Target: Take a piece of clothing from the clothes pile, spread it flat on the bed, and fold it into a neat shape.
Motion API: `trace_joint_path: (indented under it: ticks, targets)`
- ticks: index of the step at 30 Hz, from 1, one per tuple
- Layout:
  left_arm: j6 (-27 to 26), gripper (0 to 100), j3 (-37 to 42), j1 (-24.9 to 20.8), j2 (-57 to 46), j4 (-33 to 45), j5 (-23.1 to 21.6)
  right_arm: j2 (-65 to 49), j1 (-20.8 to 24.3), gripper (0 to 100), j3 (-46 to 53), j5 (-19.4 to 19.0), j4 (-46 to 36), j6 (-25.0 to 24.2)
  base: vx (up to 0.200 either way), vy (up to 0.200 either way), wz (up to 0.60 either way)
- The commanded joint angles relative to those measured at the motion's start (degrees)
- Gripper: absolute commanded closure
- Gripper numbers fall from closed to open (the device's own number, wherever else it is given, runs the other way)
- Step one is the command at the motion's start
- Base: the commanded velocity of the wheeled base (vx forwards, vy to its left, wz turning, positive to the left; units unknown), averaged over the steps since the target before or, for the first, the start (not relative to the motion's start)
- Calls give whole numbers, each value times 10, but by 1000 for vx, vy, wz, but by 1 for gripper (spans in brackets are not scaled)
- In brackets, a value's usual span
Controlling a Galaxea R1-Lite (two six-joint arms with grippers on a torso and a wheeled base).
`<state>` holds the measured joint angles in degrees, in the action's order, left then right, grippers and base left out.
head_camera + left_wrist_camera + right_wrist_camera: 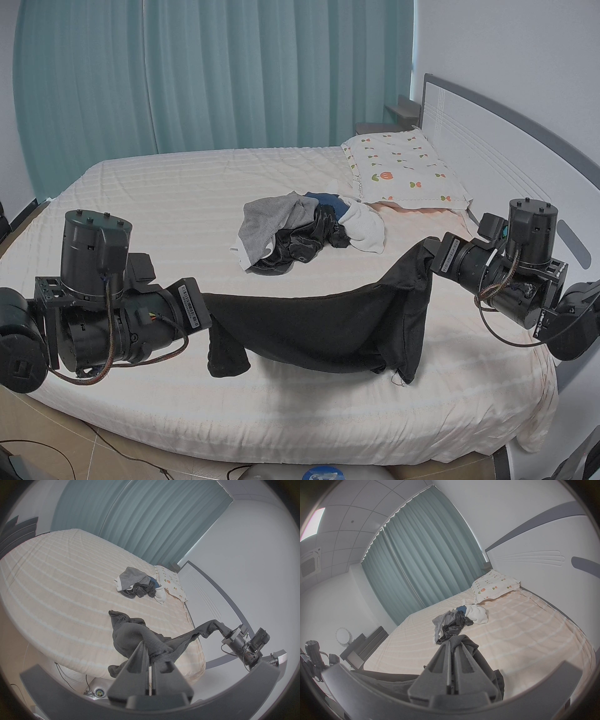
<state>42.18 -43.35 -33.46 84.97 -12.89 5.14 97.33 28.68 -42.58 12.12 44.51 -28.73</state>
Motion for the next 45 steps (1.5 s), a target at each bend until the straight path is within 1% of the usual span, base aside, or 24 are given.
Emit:
trace_joint_path:
  ticks: [1, 5, 25, 28, 30, 34, 40, 45]
  targets:
    - [3, 100, 1, 0, 10, -1, 1, 0, 0, 100, 5, 0, 1, -1, 0, 0, 0]
    - [4, 100, -1, 2, 5, -1, 0, -3, 1, 100, 7, 2, 1, -1, 0, 0, 0]
    - [18, 100, -3, 12, 4, -2, 0, -17, 5, 100, -1, 7, 1, 0, 0, 200, 0]
    - [26, 100, -5, 16, 4, -2, 0, -17, 8, 100, -5, 8, 1, 0, 0, 200, 0]
    - [41, 100, -7, 19, -1, -2, 0, -17, 12, 100, -9, 9, 3, -1, 0, 200, 0]
    - [65, 100, -6, 23, -4, -4, 0, -16, 16, 100, -15, 21, 7, 1, 0, 200, 0]
    - [67, 100, -6, 41, -15, -3, -5, -17, 21, 100, -29, 24, 8, 1, 0, 200, 0]
    - [67, 100, 0, 42, -29, -1, -6, -17, 24, 100, -36, 22, 9, 1, 0, 200, 0]
